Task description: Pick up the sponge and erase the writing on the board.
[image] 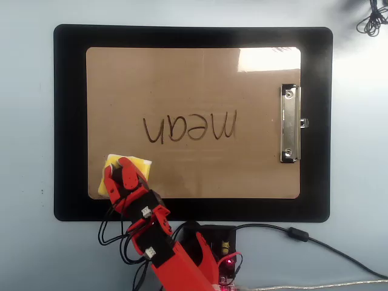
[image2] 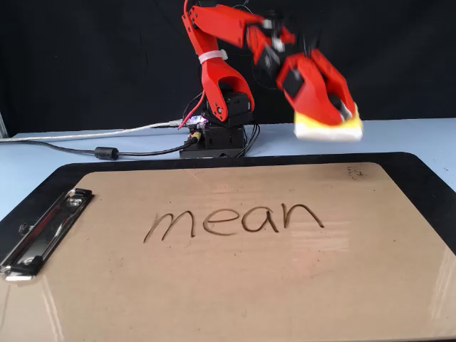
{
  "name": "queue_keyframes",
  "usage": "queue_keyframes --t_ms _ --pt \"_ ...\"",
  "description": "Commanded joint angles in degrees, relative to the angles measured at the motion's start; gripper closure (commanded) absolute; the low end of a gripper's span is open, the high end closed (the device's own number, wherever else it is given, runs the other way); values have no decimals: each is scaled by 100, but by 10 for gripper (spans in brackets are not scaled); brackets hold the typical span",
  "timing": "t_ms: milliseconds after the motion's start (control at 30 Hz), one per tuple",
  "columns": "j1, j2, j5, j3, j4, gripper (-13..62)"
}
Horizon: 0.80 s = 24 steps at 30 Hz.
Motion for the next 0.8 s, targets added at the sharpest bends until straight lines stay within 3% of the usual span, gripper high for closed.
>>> queue_keyframes --t_ms 0,133,367,767 --pt "396 167 598 -448 756 573" --pt "2136 -149 1644 -782 756 574" --pt "5273 -2118 2505 -756 -1371 574" --pt "5862 -2399 2232 1371 -3647 573"
